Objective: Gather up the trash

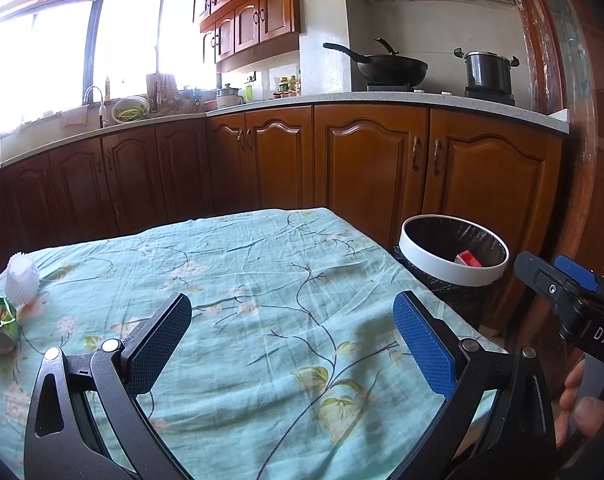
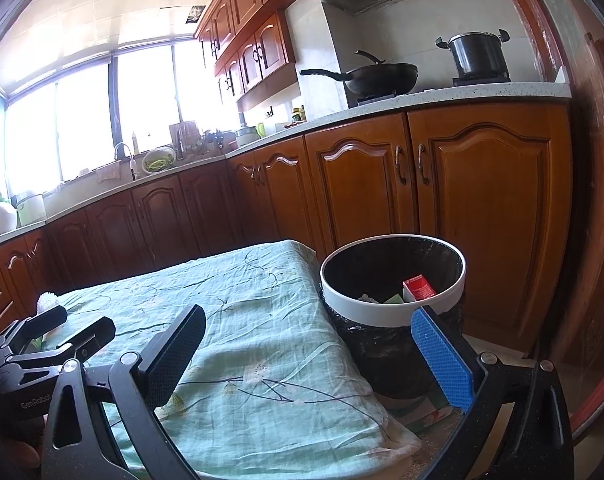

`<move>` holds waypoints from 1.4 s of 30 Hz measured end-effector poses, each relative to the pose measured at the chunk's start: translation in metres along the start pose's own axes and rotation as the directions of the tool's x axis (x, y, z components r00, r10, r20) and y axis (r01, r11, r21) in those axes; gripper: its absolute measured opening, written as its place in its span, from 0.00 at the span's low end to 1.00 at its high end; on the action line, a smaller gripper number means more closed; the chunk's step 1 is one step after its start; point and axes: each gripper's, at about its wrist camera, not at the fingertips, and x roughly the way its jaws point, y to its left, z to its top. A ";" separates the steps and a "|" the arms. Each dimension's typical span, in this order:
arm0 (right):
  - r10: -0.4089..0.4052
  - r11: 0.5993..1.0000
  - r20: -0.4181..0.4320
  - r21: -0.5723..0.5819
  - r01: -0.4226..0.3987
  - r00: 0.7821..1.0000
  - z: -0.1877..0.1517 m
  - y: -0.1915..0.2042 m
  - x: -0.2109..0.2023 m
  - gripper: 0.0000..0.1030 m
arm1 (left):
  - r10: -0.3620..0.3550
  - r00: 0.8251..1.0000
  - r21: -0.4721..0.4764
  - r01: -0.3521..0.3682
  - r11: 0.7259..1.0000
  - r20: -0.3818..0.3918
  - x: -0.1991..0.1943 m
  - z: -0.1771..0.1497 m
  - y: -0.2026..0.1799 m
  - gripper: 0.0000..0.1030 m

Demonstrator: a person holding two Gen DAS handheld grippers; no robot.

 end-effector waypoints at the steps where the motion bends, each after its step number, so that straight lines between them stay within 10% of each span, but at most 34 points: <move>1: 0.000 1.000 0.000 0.000 0.000 1.000 0.000 0.000 0.000 1.00 | -0.001 1.000 -0.001 0.001 1.000 0.000 0.000 0.000 0.000 1.00; 42: 0.014 1.000 -0.010 -0.005 -0.014 1.000 0.002 0.007 0.003 1.00 | -0.021 1.000 -0.004 0.021 1.000 -0.022 0.008 -0.001 0.006 1.00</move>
